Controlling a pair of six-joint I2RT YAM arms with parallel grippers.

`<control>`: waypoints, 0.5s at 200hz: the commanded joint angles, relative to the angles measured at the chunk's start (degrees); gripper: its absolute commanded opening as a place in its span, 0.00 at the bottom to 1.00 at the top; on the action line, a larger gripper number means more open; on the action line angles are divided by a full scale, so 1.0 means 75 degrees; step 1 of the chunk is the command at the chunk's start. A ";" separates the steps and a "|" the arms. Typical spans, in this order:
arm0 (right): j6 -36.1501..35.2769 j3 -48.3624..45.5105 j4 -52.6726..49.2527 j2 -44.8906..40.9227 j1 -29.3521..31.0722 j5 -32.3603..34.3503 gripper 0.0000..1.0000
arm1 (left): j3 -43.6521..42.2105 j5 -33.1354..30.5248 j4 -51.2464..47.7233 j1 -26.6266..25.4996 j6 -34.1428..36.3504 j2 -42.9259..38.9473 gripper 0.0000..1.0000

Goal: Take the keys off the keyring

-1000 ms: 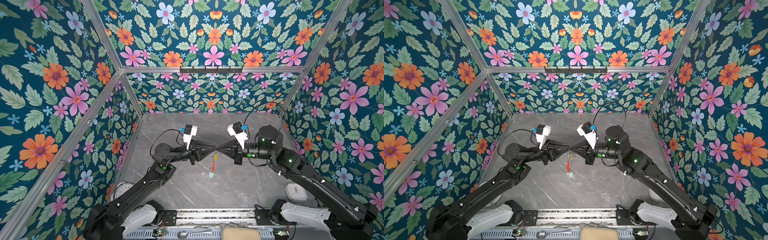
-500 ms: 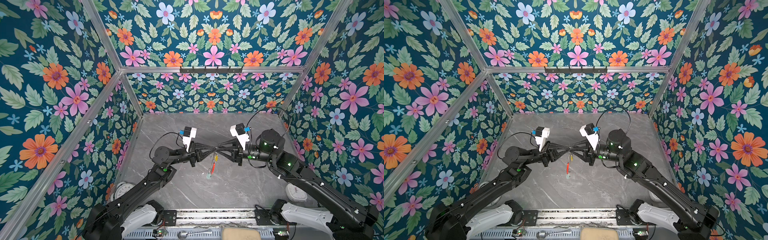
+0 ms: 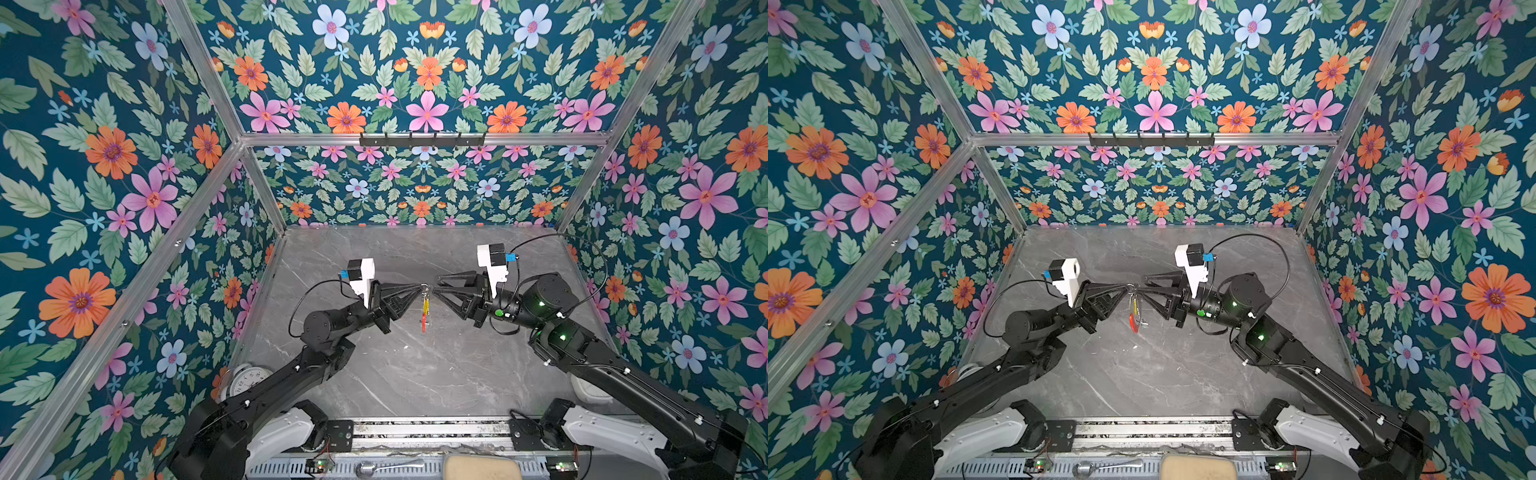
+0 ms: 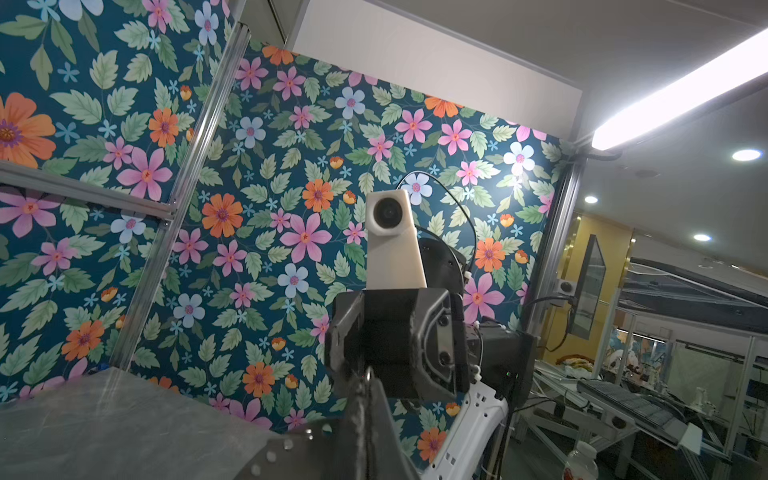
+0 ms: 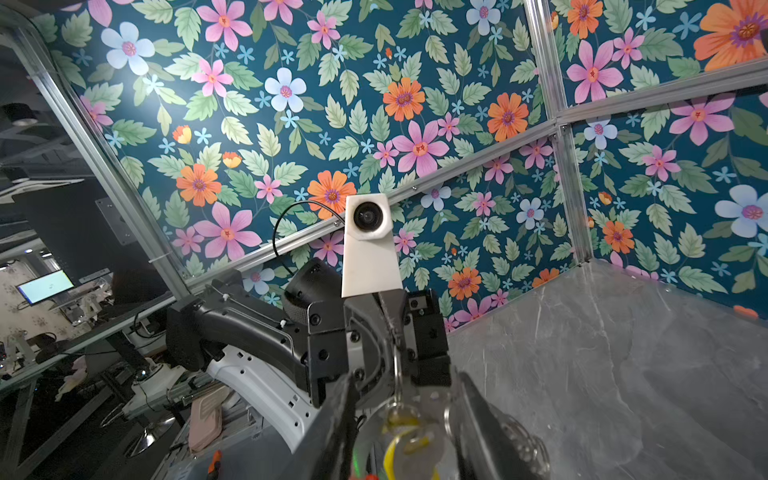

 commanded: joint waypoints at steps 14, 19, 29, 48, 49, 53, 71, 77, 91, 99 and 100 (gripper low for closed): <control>0.0658 0.0001 0.1266 0.0289 0.0000 -0.0196 0.40 | -0.0007 -0.0380 0.1197 -0.0070 -0.0038 0.0222 0.00; 0.0697 0.0011 0.1289 0.0329 0.0012 -0.0243 0.39 | -0.0015 -0.0398 0.1233 -0.0068 -0.0043 0.0249 0.00; 0.0747 0.0016 0.1333 0.0388 0.0021 -0.0303 0.38 | -0.0025 -0.0451 0.1264 -0.0067 -0.0047 0.0263 0.00; 0.0801 -0.0011 0.1420 0.0458 0.0059 -0.0321 0.33 | -0.0071 -0.0514 0.1368 -0.0077 -0.0041 0.0311 0.00; 0.0804 -0.0015 0.1432 0.0461 0.0065 -0.0321 0.32 | -0.0072 -0.0520 0.1375 -0.0079 -0.0043 0.0307 0.00; 0.0810 -0.0027 0.1443 0.0475 0.0065 -0.0333 0.31 | -0.0072 -0.0527 0.1398 -0.0079 -0.0043 0.0322 0.00; 0.0841 -0.0007 0.1453 0.0544 0.0094 -0.0390 0.26 | -0.0077 -0.0517 0.1497 -0.0080 -0.0104 0.0383 0.00; 0.0851 0.0013 0.1468 0.0566 0.0100 -0.0414 0.25 | -0.0072 -0.0520 0.1508 -0.0077 -0.0129 0.0392 0.00; 0.0872 0.0027 0.1451 0.0610 0.0103 -0.0501 0.23 | -0.0083 -0.0536 0.1531 -0.0091 -0.0133 0.0405 0.00; 0.0878 0.0047 0.1445 0.0637 0.0119 -0.0531 0.23 | -0.0093 -0.0550 0.1531 -0.0077 -0.0139 0.0402 0.00; 0.0878 0.0049 0.1445 0.0638 0.0118 -0.0532 0.23 | -0.0094 -0.0549 0.1532 -0.0079 -0.0134 0.0399 0.00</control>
